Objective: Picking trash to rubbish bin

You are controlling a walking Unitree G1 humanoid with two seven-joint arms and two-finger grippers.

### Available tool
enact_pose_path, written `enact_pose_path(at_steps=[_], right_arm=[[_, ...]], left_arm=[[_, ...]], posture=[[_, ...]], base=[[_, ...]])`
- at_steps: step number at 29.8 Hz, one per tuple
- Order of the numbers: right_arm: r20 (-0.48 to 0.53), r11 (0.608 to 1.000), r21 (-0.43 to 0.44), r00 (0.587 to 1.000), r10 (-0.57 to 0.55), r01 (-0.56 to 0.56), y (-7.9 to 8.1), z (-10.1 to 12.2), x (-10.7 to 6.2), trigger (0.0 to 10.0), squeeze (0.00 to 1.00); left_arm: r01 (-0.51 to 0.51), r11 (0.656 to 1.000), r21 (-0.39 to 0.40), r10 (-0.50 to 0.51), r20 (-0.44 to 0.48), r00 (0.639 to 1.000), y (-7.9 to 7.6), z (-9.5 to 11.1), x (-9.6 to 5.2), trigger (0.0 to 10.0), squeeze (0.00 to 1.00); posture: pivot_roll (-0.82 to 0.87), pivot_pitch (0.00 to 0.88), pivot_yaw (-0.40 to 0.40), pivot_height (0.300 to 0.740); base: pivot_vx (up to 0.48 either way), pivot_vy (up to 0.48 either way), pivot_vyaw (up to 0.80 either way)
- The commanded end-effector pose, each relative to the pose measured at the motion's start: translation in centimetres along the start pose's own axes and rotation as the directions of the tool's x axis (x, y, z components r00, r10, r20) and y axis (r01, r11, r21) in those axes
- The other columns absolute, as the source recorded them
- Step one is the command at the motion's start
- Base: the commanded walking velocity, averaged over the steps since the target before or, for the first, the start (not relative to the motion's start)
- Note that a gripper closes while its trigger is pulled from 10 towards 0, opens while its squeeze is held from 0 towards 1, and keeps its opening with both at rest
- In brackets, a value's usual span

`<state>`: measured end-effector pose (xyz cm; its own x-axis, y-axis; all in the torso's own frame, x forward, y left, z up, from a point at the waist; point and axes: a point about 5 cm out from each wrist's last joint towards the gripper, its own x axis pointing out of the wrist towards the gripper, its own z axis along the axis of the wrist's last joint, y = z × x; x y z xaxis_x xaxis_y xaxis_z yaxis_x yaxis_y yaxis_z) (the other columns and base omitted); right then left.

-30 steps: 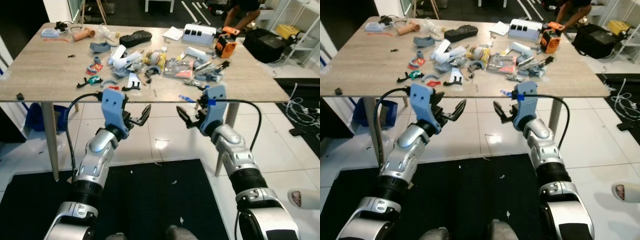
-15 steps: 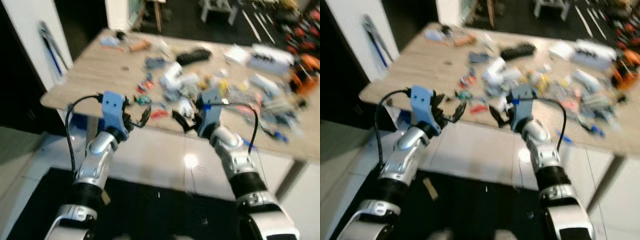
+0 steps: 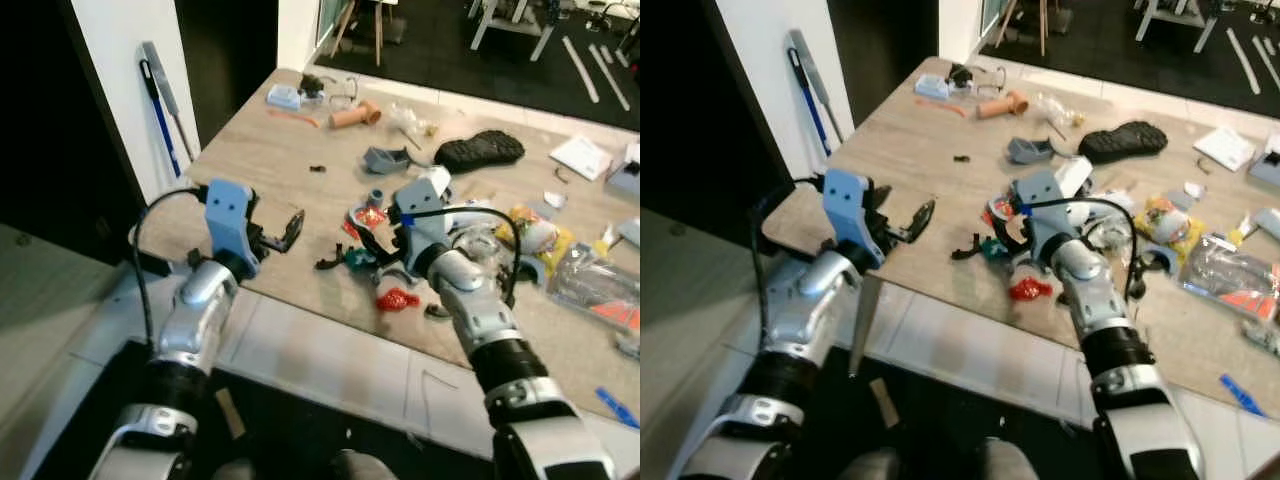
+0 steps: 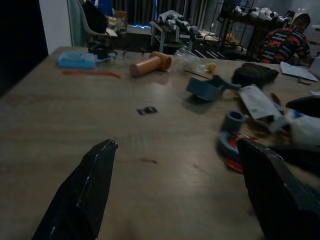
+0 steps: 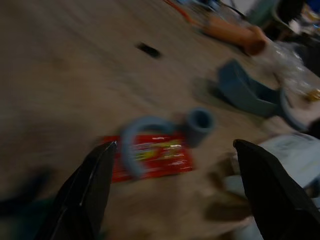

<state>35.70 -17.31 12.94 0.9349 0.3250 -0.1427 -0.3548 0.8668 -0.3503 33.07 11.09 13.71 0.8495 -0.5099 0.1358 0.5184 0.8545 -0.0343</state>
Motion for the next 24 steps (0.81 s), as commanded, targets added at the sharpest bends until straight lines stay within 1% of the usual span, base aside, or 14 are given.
enact_pose_path(at_steps=[1, 3, 5, 7, 8, 9, 10, 13, 16, 17, 20, 24], right_arm=[[-0.057, 1.000, -0.012, 0.998, -0.022, 0.021, -0.5, -0.7, 0.0, 10.0, 0.00], [-0.089, 0.999, -0.016, 0.996, -0.029, 0.028, -0.6, -1.1, -0.1, 10.0, 0.00], [-0.096, 0.999, -0.018, 0.995, -0.032, 0.030, -0.7, -1.1, -0.1, 10.0, 0.00], [-0.110, 0.999, -0.028, 0.993, -0.047, 0.044, -1.1, -1.1, -0.2, 10.0, 0.00], [-0.110, 0.999, -0.028, 0.993, -0.047, 0.044, -1.1, -1.1, -0.2, 10.0, 0.00], [-0.131, 0.997, -0.050, 0.989, -0.067, 0.061, -1.5, -1.1, -0.3, 10.0, 0.00], [-0.140, 0.996, -0.054, 0.988, -0.071, 0.064, -1.6, -1.2, -0.3, 10.0, 0.00], [-0.149, 0.996, -0.055, 0.986, -0.074, 0.066, -1.7, -1.2, -0.3, 10.0, 0.00], [-0.205, 0.997, -0.068, 0.977, -0.058, 0.045, -1.6, -1.8, -0.5, 10.0, 0.00], [-0.205, 0.997, -0.068, 0.977, -0.058, 0.045, -1.6, -1.8, -0.5, 10.0, 0.00], [-0.267, 0.995, -0.089, 0.962, -0.063, 0.040, -1.9, -2.2, -0.7, 10.0, 0.00], [-0.301, 0.996, -0.080, 0.951, -0.070, 0.048, -2.3, -2.4, -0.9, 10.0, 0.00]], left_arm=[[0.034, 0.999, -0.009, -0.034, 0.005, 0.999, -0.4, 0.0, -0.2, 10.0, 0.00], [0.089, 0.996, 0.004, -0.089, 0.022, 0.996, -0.8, 0.3, -0.5, 10.0, 0.00], [0.108, 0.994, 0.010, -0.109, 0.028, 0.994, -0.9, 0.4, -0.6, 10.0, 0.00], [0.199, 0.979, 0.043, -0.201, 0.046, 0.978, -1.5, 0.7, -1.3, 10.0, 0.00], [0.199, 0.979, 0.043, -0.201, 0.046, 0.978, -1.5, 0.7, -1.3, 10.0, 0.00], [0.269, 0.959, 0.084, -0.274, 0.047, 0.961, -1.8, 0.9, -1.9, 10.0, 0.00], [0.288, 0.953, 0.099, -0.293, 0.040, 0.955, -1.8, 0.8, -2.1, 10.0, 0.00], [0.300, 0.948, 0.111, -0.305, 0.033, 0.952, -1.8, 0.8, -2.2, 10.0, 0.00], [0.371, 0.920, 0.126, -0.376, 0.016, 0.926, -2.1, 0.7, -2.6, 10.0, 0.00], [0.371, 0.920, 0.126, -0.376, 0.016, 0.926, -2.1, 0.7, -2.6, 10.0, 0.00], [0.433, 0.894, 0.114, -0.438, 0.020, 0.899, -2.5, 0.8, -3.0, 10.0, 0.00], [0.450, 0.887, 0.105, -0.455, 0.030, 0.890, -2.6, 0.9, -3.2, 10.0, 0.00]], posture=[[-0.02, 0.000, -0.033, 0.740], [-0.02, 0.000, -0.033, 0.740], [-0.02, 0.000, -0.033, 0.740], [-0.02, 0.000, -0.033, 0.740], [-0.02, 0.000, -0.033, 0.740], [-0.03, 0.000, -0.031, 0.740], [-0.03, 0.000, -0.033, 0.740], [-0.03, 0.000, -0.033, 0.740], [-0.03, 0.000, -0.033, 0.740], [-0.03, 0.000, -0.033, 0.740], [-0.03, 0.000, -0.034, 0.740], [-0.03, 0.000, -0.034, 0.740]], base=[[0.000, 0.000, 0.00], [0.000, 0.000, 0.00], [0.000, 0.000, 0.00], [0.000, 0.000, 0.00], [0.000, 0.000, 0.00], [0.000, 0.000, 0.00], [0.000, 0.000, 0.00], [0.000, 0.000, 0.00], [0.000, 0.000, 0.00], [0.000, 0.000, 0.00], [0.000, 0.000, 0.00], [0.000, 0.000, 0.00]])
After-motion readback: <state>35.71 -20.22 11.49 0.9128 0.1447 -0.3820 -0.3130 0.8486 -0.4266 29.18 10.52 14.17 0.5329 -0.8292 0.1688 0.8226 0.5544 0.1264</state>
